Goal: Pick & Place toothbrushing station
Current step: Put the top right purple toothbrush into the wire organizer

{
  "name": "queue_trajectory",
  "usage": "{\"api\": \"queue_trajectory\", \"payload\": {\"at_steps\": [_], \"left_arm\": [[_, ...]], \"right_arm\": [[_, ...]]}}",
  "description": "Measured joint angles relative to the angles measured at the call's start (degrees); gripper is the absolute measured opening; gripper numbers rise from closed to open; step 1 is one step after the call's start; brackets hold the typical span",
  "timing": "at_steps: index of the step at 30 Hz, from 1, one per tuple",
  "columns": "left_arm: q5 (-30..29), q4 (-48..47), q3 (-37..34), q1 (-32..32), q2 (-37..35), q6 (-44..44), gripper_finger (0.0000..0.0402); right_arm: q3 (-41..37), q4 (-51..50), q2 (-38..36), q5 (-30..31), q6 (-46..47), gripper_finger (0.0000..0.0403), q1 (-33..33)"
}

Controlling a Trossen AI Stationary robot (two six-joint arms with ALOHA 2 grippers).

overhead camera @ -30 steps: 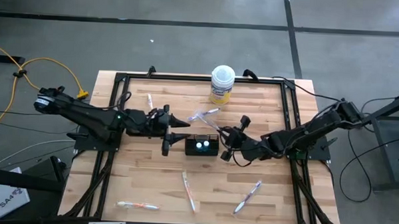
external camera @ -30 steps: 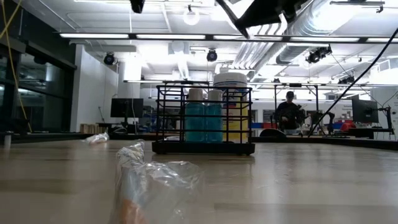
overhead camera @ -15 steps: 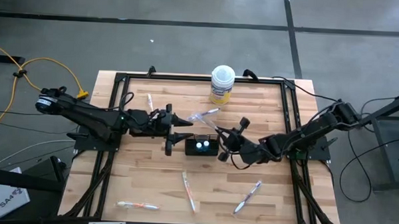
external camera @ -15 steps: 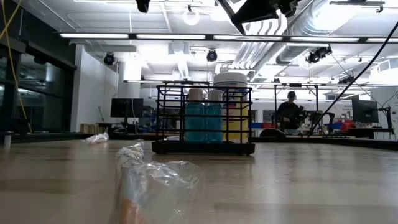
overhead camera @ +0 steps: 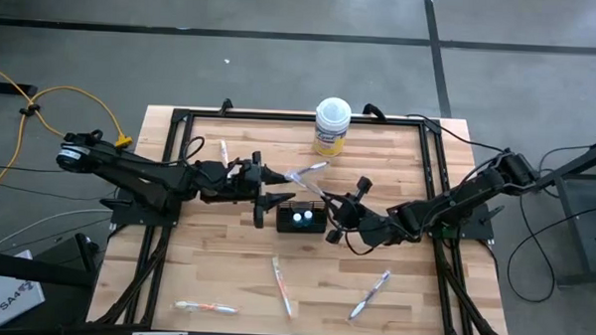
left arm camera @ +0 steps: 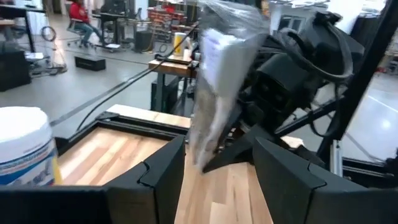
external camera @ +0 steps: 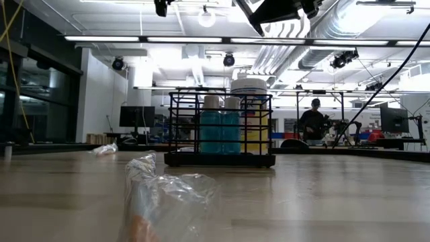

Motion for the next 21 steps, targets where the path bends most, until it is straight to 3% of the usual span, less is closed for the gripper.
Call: {"api": "queue_trajectory", "payload": {"at_steps": [21], "left_arm": [[2.9,4.0,0.0,2.1,1.4,-0.2,0.0182]], "right_arm": [[-0.1,0.9,1.8,-1.6,-0.2,0.0022,0.3]]}}
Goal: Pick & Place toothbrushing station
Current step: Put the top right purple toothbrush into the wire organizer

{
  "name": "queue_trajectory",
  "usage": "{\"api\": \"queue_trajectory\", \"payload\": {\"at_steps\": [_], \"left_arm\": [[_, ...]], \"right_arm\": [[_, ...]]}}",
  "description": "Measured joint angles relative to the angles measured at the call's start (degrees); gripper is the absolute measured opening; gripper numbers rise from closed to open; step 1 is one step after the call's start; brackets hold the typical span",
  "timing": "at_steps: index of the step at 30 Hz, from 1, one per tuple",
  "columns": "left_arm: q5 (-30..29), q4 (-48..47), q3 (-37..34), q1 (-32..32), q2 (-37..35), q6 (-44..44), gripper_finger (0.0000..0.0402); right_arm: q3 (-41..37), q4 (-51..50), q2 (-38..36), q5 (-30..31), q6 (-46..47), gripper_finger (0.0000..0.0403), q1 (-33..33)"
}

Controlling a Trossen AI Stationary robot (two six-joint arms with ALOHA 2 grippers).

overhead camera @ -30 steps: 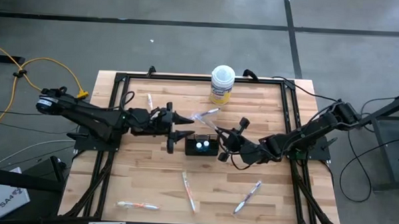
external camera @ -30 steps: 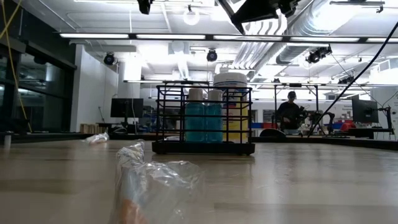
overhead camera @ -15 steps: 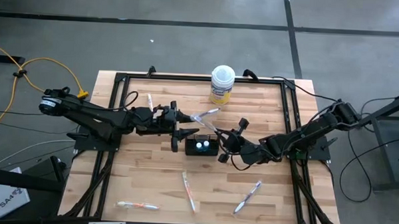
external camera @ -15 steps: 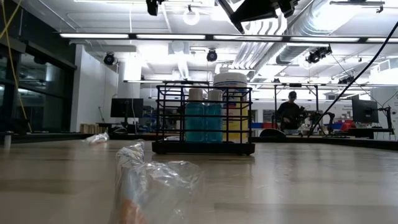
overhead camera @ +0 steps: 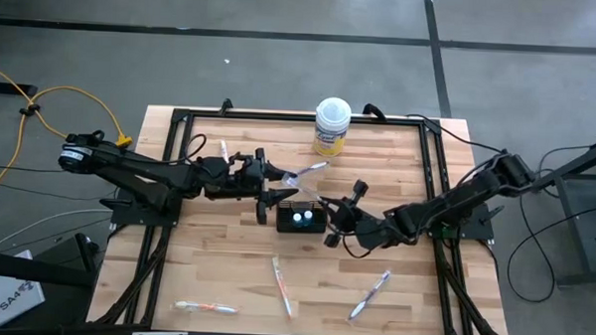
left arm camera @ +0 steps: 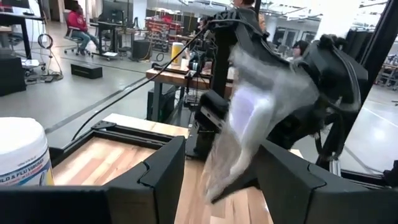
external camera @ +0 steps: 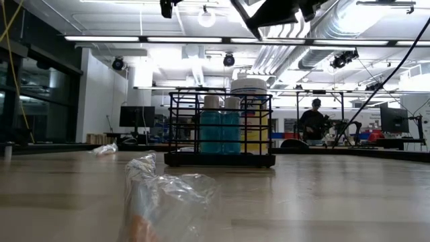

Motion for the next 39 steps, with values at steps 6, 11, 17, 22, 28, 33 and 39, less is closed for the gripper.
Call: {"api": "queue_trajectory", "payload": {"at_steps": [6,11,17,22,28,33,39], "left_arm": [[0.2,-0.6,0.0,0.0,0.0,-0.2,0.0182],[0.8,-1.2,0.0,-0.2,0.0,-0.2,0.0182],[0.9,-1.6,0.0,-0.2,0.0,-1.1,0.0182],[0.9,-2.2,0.0,-0.2,0.0,-1.3,0.0182],[1.0,-3.9,0.0,-0.2,0.0,-1.7,0.0182],[1.0,-3.9,0.0,-0.2,0.0,-1.9,0.0182],[1.0,-3.6,0.0,-0.2,0.0,-1.7,0.0182]], "right_arm": [[0.0,1.1,1.9,-0.8,-0.6,0.0022,-0.2],[0.0,1.5,1.9,0.3,-0.9,0.0022,-0.2],[0.0,1.9,1.9,0.4,-1.2,0.0022,-0.2],[0.0,2.0,1.9,0.4,-1.2,0.0022,-0.2],[0.0,2.0,1.9,0.4,-1.2,0.0022,-0.2],[0.0,2.2,1.9,0.4,-1.2,0.0022,-0.2],[0.0,2.4,1.9,0.0,-1.2,0.0022,-0.2]]}}
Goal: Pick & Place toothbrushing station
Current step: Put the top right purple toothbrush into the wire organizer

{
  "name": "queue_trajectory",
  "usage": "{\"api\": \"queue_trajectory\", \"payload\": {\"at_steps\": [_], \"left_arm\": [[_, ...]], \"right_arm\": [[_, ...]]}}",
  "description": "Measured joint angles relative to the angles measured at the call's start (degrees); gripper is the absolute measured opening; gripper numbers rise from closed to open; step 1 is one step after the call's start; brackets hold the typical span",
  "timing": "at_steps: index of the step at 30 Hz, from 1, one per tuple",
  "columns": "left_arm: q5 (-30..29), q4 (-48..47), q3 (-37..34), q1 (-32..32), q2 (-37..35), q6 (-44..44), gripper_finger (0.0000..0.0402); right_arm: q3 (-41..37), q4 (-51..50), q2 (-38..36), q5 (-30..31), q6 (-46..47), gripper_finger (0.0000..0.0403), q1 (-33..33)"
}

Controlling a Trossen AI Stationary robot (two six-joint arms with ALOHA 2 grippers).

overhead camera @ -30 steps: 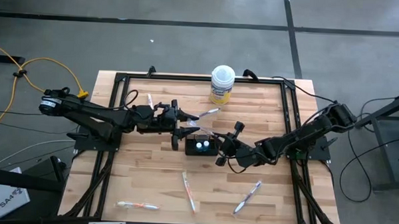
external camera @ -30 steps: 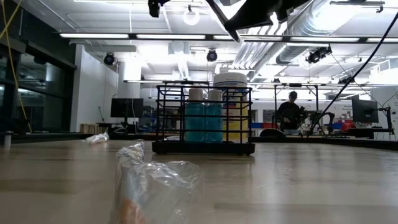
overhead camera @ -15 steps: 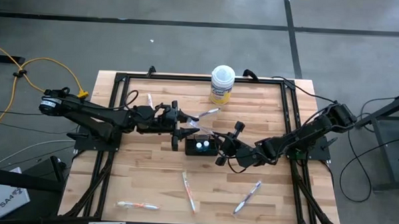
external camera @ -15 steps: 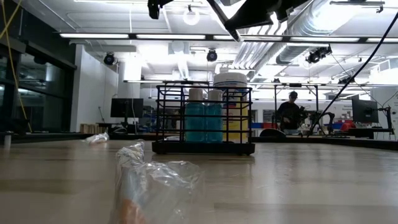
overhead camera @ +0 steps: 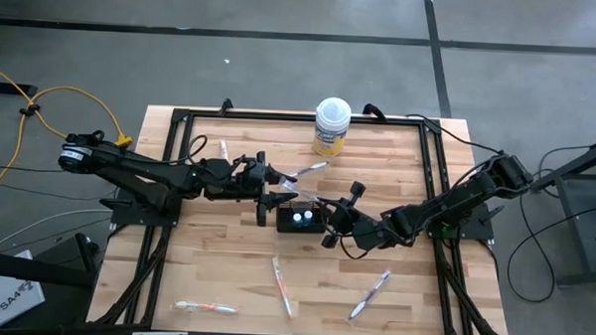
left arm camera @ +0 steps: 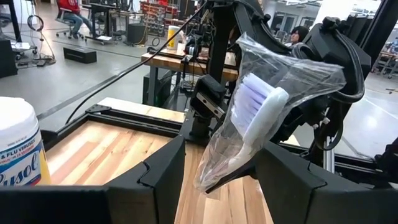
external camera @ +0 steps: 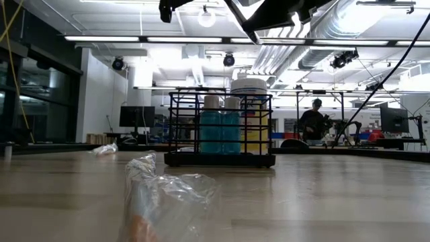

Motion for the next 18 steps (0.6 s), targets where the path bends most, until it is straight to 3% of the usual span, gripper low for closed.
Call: {"api": "queue_trajectory", "payload": {"at_steps": [8,18], "left_arm": [[0.0,1.0,0.0,0.0,0.0,0.7,0.0178],[0.2,0.8,0.0,0.0,0.0,0.7,0.0127]], "right_arm": [[0.0,0.0,0.0,-1.0,0.0,0.0022,0.0],[0.1,0.0,0.0,-0.9,0.0,0.0022,0.0]]}}
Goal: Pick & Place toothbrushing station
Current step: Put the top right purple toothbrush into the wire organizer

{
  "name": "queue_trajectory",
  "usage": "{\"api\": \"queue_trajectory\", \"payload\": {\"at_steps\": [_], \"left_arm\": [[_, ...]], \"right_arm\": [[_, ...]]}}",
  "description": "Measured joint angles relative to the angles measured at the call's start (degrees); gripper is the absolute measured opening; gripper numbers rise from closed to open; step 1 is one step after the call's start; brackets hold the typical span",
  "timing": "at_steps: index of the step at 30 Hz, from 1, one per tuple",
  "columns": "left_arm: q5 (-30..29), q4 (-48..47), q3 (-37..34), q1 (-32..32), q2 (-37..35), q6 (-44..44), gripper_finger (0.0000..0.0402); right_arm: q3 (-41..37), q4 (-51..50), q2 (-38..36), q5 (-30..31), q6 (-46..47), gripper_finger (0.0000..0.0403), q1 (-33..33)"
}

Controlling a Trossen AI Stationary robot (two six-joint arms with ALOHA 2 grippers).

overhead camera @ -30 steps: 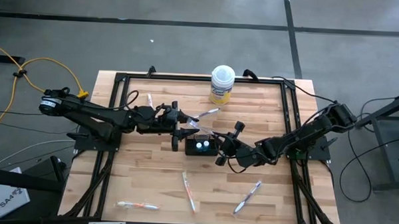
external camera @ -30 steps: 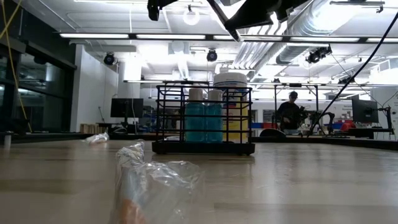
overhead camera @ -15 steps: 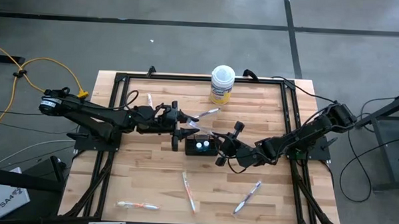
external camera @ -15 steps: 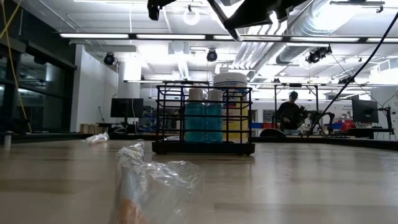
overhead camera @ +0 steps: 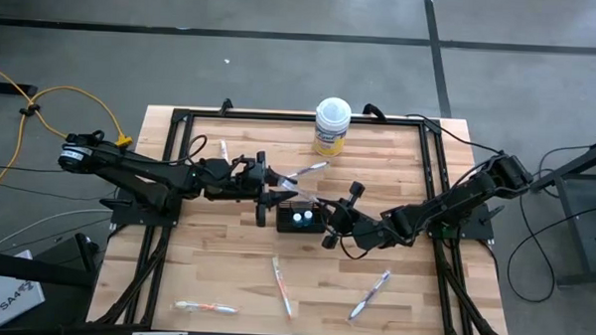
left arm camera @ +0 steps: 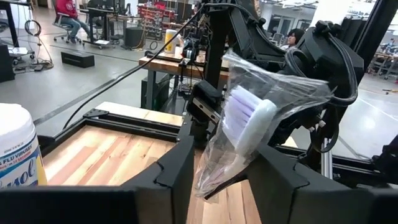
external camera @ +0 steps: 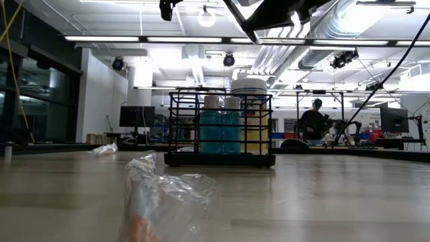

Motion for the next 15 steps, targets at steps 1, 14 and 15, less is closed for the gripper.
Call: {"api": "queue_trajectory", "payload": {"at_steps": [1,14,15], "left_arm": [[0.0,0.0,0.0,0.0,0.0,0.0,0.012],[0.1,0.0,0.0,0.0,0.0,-0.7,0.001],[0.1,0.0,0.0,0.0,0.0,-0.7,0.001]], "right_arm": [[0.0,0.0,0.0,0.0,0.0,0.0022,0.0],[0.0,0.0,0.0,0.1,0.1,0.0022,0.0],[0.0,0.0,0.0,0.1,0.1,0.0022,0.0]]}}
